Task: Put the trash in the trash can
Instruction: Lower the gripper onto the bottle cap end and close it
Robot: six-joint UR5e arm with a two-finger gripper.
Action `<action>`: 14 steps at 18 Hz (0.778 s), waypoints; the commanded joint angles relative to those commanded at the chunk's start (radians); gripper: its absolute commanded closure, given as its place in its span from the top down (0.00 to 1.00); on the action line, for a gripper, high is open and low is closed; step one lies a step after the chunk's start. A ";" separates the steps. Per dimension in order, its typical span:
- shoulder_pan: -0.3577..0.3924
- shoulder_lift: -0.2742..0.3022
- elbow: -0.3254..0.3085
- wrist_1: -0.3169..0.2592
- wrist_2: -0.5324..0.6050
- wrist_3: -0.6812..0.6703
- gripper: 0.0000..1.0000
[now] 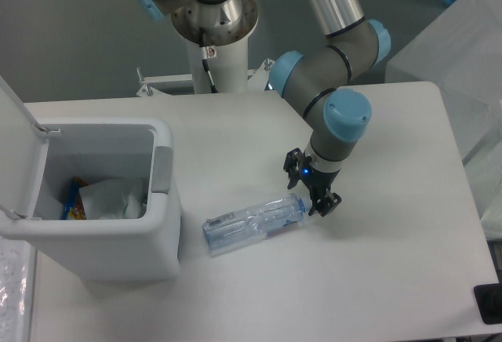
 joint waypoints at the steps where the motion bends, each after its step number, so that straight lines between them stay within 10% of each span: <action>1: 0.000 -0.002 0.000 0.000 0.002 0.000 0.65; 10: 0.000 -0.002 0.005 0.011 0.003 -0.026 0.21; 14: 0.000 -0.002 0.011 0.012 0.002 -0.037 0.18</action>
